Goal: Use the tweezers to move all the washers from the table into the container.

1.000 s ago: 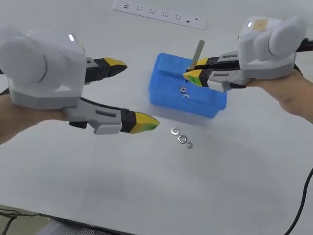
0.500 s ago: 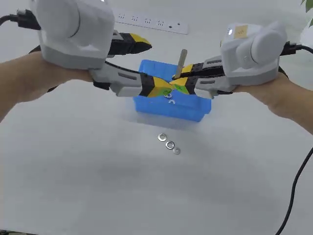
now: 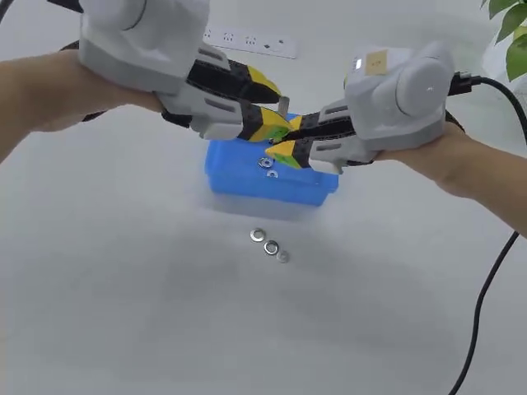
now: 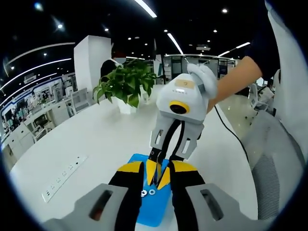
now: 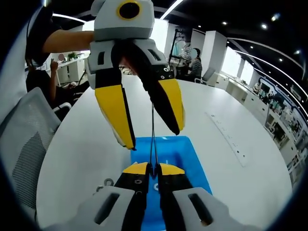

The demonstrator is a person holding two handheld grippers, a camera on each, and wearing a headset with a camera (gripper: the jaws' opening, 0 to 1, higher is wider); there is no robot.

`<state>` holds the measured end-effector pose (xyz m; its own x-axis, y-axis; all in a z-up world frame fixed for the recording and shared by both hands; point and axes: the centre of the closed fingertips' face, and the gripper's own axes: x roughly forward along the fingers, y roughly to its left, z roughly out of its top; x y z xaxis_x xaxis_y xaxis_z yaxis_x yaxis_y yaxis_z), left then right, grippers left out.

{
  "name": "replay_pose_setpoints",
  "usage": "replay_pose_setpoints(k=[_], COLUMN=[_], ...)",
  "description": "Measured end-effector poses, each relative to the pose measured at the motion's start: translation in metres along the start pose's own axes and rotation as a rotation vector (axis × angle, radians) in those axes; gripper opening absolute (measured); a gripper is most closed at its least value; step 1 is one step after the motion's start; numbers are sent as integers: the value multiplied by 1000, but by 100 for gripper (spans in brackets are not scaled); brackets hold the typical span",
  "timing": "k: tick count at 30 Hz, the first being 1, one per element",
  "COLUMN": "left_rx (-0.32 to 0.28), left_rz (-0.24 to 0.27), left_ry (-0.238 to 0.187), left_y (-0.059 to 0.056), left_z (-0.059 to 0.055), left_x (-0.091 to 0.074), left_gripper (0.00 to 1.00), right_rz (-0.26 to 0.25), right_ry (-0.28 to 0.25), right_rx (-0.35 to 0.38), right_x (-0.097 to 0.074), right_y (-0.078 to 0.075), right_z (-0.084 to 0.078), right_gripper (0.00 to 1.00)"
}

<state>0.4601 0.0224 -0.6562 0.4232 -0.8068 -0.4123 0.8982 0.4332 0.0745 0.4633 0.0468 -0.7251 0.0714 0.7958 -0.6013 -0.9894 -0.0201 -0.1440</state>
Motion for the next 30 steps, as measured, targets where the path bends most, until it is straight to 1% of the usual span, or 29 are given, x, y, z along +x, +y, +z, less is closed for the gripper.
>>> replay_pose_setpoints(k=[2, 5, 6, 7, 10, 11, 12, 20, 21, 24, 26, 28, 30], left_rx=[5, 22, 55, 67, 65, 85, 93, 103, 115, 137, 138, 146, 149], left_rz=[-7, -22, -26, -21, -38, -43, -48, -60, -64, -68, -70, -65, -61], left_ry=[-1, 7, 22, 29, 22, 20, 20, 16, 17, 25, 25, 29, 27], left_y=[2, 1, 3, 3, 3, 2, 2, 0, 0, -1, -2, 0, 2], left_z=[-1, -2, -5, -5, -5, -4, -4, -2, -2, -1, 0, 0, 1], left_x=[-1, 0, 0, 0, 0, 1, 1, 2, 2, 1, 0, -1, -2], left_gripper=[24, 21, 17, 15, 11, 9, 8, 6, 6, 5, 5, 5, 5], right_rz=[6, 10, 12, 14, 18, 17, 17, 27, 28, 23, 17, 2, 2], right_ry=[4, 6, 6, 6, 6, 3, 1, -3, -4, -4, -4, -1, -6], right_rx=[-5, -6, -6, -8, -11, -8, -6, -8, -9, -20, -19, -32, -22], right_x=[0, 1, 1, 1, 2, 2, 2, 0, 0, 0, 0, 0, 0], right_y=[1, 3, 4, 4, 5, 4, 4, 5, 5, 4, 4, 2, 2], right_z=[-1, -2, -2, -2, -2, -1, 0, 1, 2, 3, 5, 6, 8], right_gripper=[8, 8, 8, 8, 8, 8, 8, 8, 8, 8, 9, 9, 10])
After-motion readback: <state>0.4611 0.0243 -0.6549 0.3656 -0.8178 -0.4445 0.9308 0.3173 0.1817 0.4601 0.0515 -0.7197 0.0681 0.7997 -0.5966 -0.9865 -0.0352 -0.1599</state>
